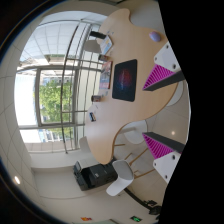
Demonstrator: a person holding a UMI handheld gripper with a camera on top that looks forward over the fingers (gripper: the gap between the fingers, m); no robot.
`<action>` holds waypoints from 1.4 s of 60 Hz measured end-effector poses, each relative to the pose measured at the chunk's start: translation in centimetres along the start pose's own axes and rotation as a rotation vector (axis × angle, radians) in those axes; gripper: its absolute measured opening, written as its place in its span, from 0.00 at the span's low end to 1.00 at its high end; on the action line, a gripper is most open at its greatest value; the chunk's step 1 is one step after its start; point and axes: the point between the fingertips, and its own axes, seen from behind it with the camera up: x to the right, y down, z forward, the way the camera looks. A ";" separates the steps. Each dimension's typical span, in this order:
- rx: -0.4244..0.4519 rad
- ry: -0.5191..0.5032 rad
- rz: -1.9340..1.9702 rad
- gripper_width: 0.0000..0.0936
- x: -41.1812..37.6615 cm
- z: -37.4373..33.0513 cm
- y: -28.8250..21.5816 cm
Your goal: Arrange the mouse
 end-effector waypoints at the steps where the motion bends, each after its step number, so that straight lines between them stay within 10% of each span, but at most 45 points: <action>1: -0.007 0.006 0.004 0.90 -0.5 -0.8 -0.1; 32: -0.138 0.241 -0.005 0.90 29.7 2.4 19.3; 72: -0.089 0.264 0.207 0.89 45.0 16.6 15.7; 84: -0.100 0.306 0.133 0.58 45.2 18.5 14.9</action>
